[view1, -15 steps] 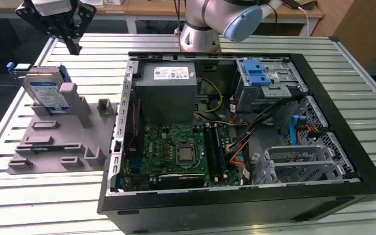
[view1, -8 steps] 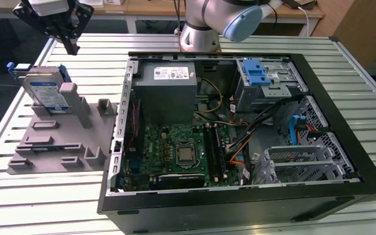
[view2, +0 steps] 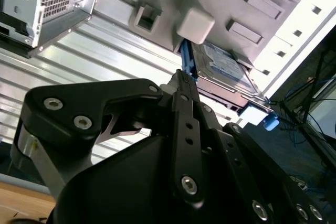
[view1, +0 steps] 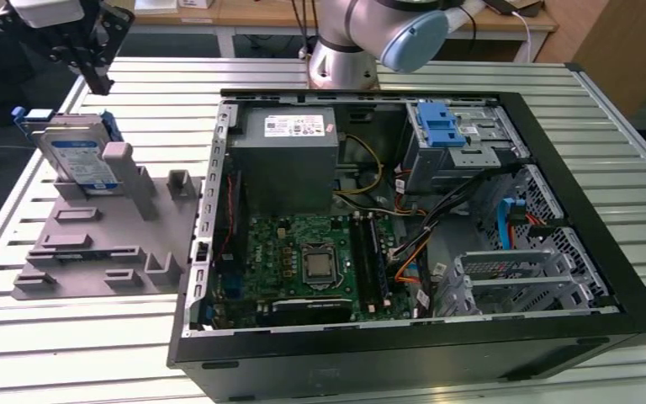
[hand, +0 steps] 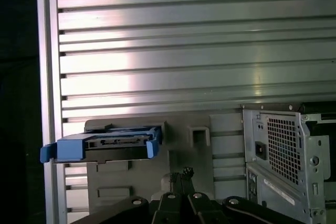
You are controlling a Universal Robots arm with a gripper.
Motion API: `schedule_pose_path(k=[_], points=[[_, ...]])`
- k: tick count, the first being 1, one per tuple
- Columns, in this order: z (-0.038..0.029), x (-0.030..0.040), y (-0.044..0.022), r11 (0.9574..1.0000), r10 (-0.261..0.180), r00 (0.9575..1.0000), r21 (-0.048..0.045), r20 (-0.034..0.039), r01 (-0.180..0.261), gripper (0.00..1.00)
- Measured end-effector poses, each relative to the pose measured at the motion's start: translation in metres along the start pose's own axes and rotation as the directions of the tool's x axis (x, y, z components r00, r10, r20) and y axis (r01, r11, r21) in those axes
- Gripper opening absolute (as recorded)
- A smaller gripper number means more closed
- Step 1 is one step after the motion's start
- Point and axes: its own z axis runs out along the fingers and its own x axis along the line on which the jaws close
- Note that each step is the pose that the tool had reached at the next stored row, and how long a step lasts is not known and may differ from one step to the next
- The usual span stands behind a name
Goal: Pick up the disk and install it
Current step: 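Reach for the disk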
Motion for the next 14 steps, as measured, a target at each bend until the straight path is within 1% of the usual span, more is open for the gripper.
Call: schedule_pose_path(k=[2,8,14], points=[[0.0004,0.0071,0.0001,1.0,0.0,1.0,0.0,0.0,0.0,0.11],[0.001,0.0253,0.0006,1.0,0.0,1.0,0.0,0.0,0.0,0.11],[0.002,0.0466,0.002,1.0,0.0,1.0,0.0,0.0,0.0,0.11]])
